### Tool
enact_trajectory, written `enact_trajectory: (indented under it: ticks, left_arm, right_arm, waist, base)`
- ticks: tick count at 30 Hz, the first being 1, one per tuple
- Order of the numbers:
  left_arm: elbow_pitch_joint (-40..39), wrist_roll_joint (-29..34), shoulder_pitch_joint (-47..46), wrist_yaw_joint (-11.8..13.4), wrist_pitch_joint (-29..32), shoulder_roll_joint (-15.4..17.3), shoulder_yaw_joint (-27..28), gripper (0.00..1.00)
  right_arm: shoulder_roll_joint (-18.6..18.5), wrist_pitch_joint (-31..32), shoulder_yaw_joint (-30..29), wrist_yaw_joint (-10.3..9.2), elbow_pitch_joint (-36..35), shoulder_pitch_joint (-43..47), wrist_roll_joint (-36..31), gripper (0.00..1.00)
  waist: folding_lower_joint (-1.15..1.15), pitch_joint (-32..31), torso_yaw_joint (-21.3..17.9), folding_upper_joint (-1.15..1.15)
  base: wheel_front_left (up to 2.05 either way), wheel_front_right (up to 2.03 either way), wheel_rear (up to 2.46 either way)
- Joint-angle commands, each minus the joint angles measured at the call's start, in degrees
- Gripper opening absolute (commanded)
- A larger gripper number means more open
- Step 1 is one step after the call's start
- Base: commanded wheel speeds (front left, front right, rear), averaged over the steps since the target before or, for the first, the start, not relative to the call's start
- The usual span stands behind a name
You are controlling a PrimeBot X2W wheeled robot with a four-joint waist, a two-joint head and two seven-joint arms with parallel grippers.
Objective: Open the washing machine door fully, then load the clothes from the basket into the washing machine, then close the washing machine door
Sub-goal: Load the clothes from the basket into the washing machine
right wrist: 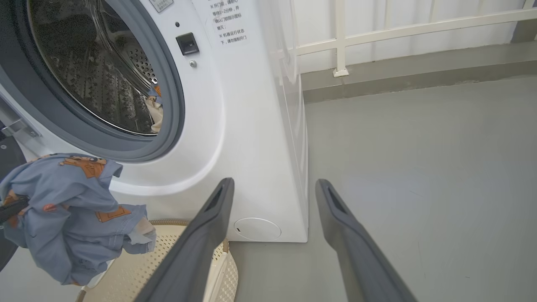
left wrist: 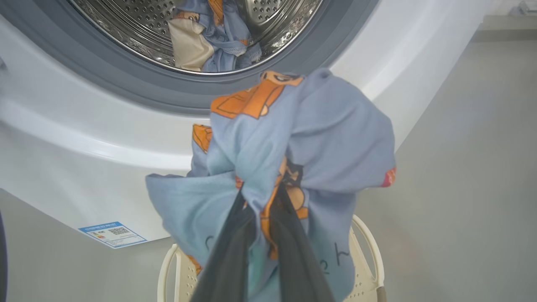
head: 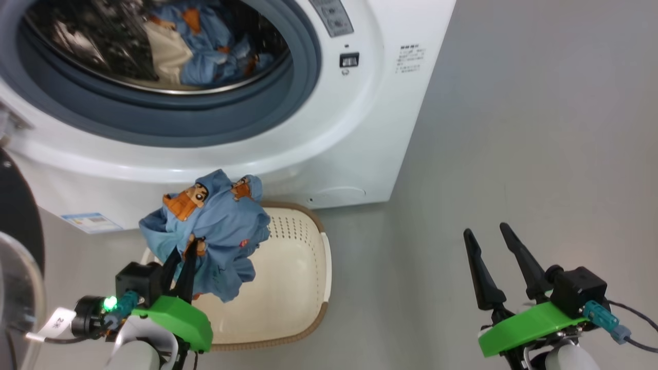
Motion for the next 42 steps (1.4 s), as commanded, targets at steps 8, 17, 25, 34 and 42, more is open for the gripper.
enact_trajectory:
  ticks: [8,17,25,34,42]
  left_arm:
    - [-7.88,1.02,2.14,1.47,-0.38,1.73,4.16,0.00]
    - [-13.00,0.97,5.06,2.59,-0.38,2.96,6.71,0.00]
    - [-18.10,0.94,10.03,4.62,-0.38,3.46,8.79,0.00]
    - [-22.55,0.32,15.97,6.47,-0.38,3.51,11.28,0.00]
    - [-25.10,-0.16,21.01,7.91,-0.38,2.23,12.95,0.00]
  right_arm:
    - [0.02,-0.27,1.14,0.09,-0.84,2.39,0.59,1.00]
    - [0.02,-0.27,1.05,0.09,-1.08,4.08,0.31,1.00]
    - [0.02,-0.27,0.81,0.09,-1.91,5.46,-0.77,1.00]
    - [0.02,-0.27,1.18,0.09,-2.92,5.88,-1.82,1.00]
    - [0.02,-0.27,1.70,0.09,-3.28,5.99,-2.63,1.00]
  waist:
    - [0.00,-5.31,1.70,0.00]
    - [0.00,-7.81,1.52,0.00]
    - [0.00,-10.75,0.86,0.00]
    - [0.00,-12.97,-0.58,0.00]
    - [0.00,-14.49,-1.99,0.00]
  base:
    - [0.00,0.00,0.00]
    - [0.00,0.00,0.00]
    - [0.00,0.00,0.00]
    - [0.00,0.00,0.00]
    - [0.00,0.00,0.00]
